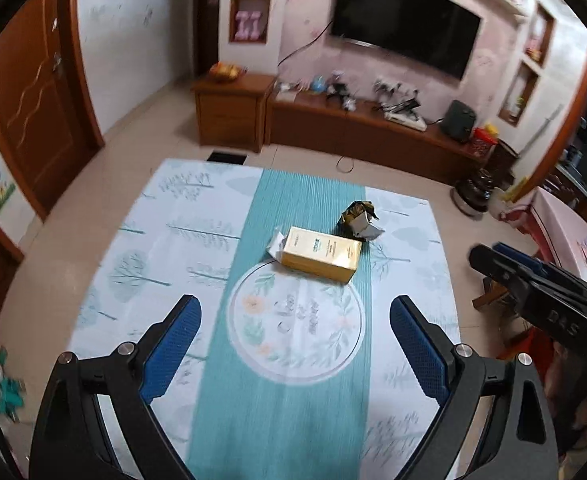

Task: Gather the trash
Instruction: 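Grasp the Atomy toothpaste box with the left tool while the right grasps the yellow-black wrapper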

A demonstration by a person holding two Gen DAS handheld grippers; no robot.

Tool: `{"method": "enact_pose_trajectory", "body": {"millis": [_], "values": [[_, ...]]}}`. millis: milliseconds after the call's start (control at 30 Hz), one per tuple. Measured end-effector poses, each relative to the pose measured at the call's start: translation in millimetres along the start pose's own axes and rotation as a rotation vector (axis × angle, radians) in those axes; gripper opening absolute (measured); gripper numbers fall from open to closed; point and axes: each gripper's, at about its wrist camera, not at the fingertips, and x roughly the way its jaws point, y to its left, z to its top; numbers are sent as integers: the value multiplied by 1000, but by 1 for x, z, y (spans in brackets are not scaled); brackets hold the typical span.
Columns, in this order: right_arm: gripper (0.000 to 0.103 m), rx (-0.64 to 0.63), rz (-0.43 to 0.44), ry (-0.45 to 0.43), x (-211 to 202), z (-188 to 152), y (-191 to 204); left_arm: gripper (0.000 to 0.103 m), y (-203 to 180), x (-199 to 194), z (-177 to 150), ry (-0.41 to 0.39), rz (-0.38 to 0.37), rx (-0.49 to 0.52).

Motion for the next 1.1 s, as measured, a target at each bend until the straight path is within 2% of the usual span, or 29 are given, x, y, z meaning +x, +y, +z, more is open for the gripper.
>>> {"method": "enact_pose_trajectory", "body": {"millis": [233,433,567,667,700,867,1000,1100], "values": [[51,-42,55,122,125,55,-41,94,-16,91,34,64,120,-66],[51,-102,58,219,219,68,-51,94,-18,146,49,117,160,-133],[51,-148,48,273,260,66,-52,94,-18,174,54,148,181,-167],[51,-144,82,298,276,61,-59,94,-17,190,57,168,184,-199],[44,-130,109,305,277,58,-61,94,-17,194,56,172,184,-207],[40,-80,237,325,268,42,-61,94,-10,206,52,202,194,-241],[38,26,313,364,257,27,-67,94,1,217,43,235,202,-289],[38,106,345,381,247,12,-72,94,4,222,36,260,198,-286]]}}
